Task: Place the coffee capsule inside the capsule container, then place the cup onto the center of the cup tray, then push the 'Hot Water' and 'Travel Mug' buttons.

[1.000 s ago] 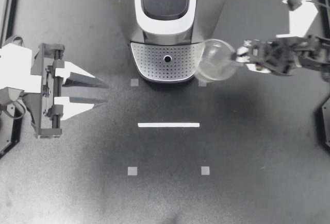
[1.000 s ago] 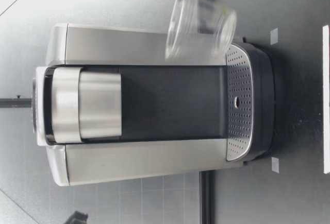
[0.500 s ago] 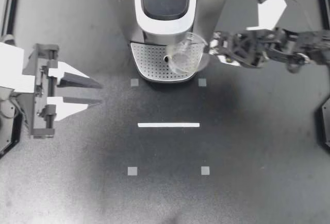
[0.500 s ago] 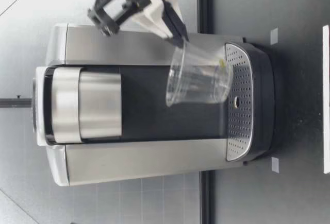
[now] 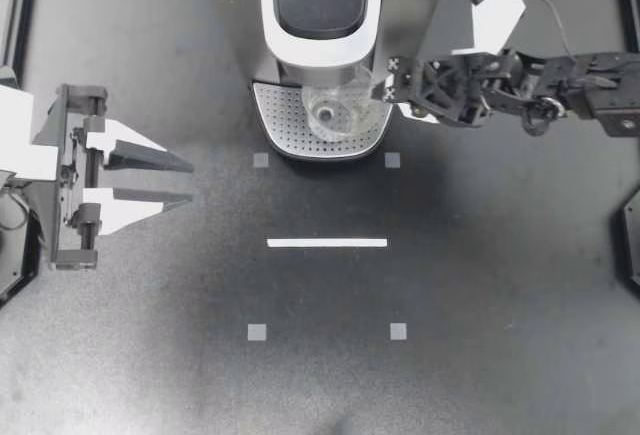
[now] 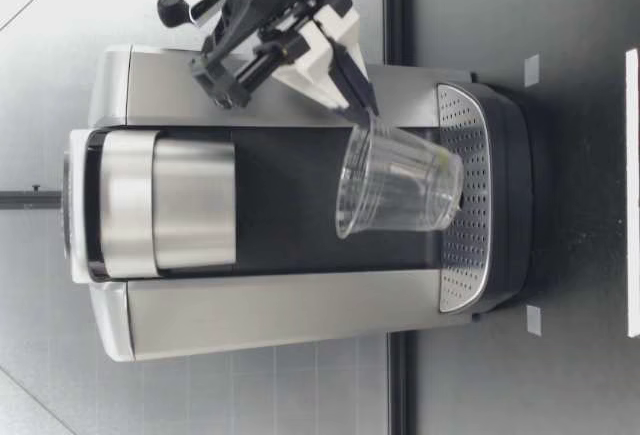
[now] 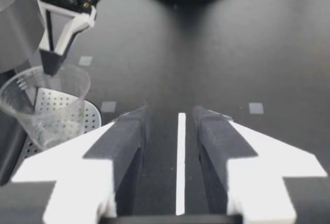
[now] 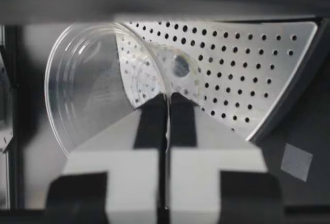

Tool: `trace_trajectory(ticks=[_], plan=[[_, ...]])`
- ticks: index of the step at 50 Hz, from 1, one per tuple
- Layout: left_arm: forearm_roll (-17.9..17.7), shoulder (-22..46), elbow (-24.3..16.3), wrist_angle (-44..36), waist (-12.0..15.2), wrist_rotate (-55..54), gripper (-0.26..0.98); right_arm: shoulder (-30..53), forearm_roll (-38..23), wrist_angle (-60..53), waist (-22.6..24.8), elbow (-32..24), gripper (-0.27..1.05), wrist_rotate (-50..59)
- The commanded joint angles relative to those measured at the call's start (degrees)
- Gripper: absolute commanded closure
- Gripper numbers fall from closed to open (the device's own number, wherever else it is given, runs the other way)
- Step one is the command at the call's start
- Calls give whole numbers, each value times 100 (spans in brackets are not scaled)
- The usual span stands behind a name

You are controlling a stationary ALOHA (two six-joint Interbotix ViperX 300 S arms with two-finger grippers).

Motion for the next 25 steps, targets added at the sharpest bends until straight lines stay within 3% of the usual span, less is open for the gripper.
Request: trace_trajectory(ticks=[1, 13, 25], plan=[[-9, -26, -62, -53, 18, 0, 38, -26, 0, -53, 0, -149, 77, -9], [-9, -26, -53, -53, 18, 0, 38, -35, -9, -167, -70, -158, 75, -26], [-9, -26, -53, -53, 26, 0, 38, 0, -18, -264, -70, -158, 58, -26]])
